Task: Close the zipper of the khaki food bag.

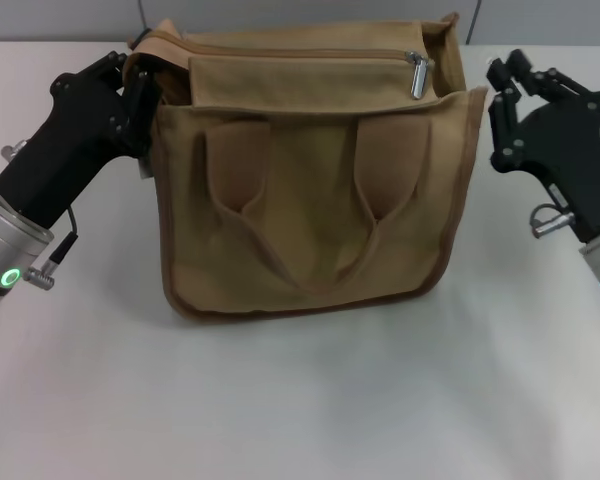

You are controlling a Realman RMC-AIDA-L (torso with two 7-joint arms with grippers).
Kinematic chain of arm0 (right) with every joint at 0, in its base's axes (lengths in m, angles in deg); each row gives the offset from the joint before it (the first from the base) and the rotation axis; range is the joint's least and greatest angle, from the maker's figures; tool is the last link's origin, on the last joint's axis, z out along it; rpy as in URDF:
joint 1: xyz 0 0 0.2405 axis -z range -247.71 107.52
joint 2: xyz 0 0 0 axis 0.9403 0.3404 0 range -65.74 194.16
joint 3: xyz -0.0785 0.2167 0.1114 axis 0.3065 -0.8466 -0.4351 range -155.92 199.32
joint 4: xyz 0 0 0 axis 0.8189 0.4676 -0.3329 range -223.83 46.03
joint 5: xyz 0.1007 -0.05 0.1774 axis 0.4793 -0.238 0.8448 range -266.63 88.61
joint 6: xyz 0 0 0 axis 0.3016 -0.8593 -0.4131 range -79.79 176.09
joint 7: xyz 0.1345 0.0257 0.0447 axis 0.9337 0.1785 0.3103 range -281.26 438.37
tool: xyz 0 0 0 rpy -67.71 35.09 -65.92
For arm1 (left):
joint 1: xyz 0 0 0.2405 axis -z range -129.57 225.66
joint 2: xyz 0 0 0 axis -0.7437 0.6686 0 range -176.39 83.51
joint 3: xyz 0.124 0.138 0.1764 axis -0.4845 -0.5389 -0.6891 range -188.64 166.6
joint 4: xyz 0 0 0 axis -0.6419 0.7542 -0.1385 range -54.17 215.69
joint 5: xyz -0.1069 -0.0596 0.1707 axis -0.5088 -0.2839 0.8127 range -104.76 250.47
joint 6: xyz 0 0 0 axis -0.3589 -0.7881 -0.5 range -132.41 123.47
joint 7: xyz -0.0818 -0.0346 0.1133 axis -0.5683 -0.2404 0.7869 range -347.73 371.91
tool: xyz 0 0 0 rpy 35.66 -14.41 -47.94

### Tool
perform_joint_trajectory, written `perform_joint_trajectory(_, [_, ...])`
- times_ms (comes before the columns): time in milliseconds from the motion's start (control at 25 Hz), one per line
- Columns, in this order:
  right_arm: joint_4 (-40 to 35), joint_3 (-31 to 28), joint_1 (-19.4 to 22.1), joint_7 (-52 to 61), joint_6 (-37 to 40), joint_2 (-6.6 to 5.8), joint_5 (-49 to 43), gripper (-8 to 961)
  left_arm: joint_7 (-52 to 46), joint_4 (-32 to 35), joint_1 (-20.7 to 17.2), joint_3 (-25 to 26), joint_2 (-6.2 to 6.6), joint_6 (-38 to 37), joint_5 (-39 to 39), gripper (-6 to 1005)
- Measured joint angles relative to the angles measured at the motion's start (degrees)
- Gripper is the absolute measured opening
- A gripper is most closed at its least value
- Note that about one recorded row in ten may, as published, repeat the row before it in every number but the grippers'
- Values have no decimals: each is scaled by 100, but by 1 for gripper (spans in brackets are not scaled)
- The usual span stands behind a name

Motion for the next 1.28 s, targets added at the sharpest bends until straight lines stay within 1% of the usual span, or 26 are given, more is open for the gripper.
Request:
perform_joint_trajectory(120, [-131,14,69,274,214,2,0,121,77,-6,-24,-32,-16,-35,17,46])
perform_joint_trajectory(200, [-139,32,85,333,257,3,0,209,103,-6,-26,-80,-16,-40,22,59])
perform_joint_trajectory(320, [-148,58,139,480,391,3,-11,340,84,65,-21,-307,-2,-39,29,79])
perform_joint_trajectory(520, [-155,74,187,597,425,3,-43,486,16,588,-112,-922,5,-226,32,113])
perform_joint_trajectory(560, [-155,74,187,597,425,3,-43,516,16,588,-112,-922,5,-226,32,119])
perform_joint_trajectory(600, [-156,79,197,619,426,3,-47,545,8,1024,-319,-1307,8,-337,35,126])
perform_joint_trajectory(680, [-162,110,214,680,427,3,-52,579,-3,1200,-441,-1440,10,-380,32,178])
perform_joint_trajectory(720, [-177,158,230,767,449,3,-52,595,-32,1425,-658,-1514,20,-494,23,204])
perform_joint_trajectory(760, [-177,158,230,767,449,3,-52,612,-32,1425,-658,-1514,20,-494,23,229])
perform_joint_trajectory(880, [-172,184,318,884,639,2,-35,662,-129,1772,-980,-1429,27,-805,-51,307])
perform_joint_trajectory(920, [-157,210,373,974,851,-11,-47,679,-309,1971,-1146,-1352,44,-1040,-171,378])
perform_joint_trajectory(1000, [-162,242,381,1060,968,-23,-65,679,-441,2062,-1209,-1327,56,-1164,-235,521])
perform_joint_trajectory(1080, [-221,343,367,1368,1172,-47,-93,679,-686,2224,-1301,-1315,71,-1297,-288,627])
perform_joint_trajectory(1120, [-344,450,291,1712,1296,-78,-98,679,-843,2325,-1359,-1280,69,-1317,-308,680])
perform_joint_trajectory(1200, [-434,490,234,1911,1362,-98,-127,679,-893,2366,-1382,-1263,62,-1317,-314,786])
perform_joint_trajectory(1280, [-675,525,81,2350,1519,-162,-279,679,-918,2419,-1401,-1331,61,-1371,-274,814])
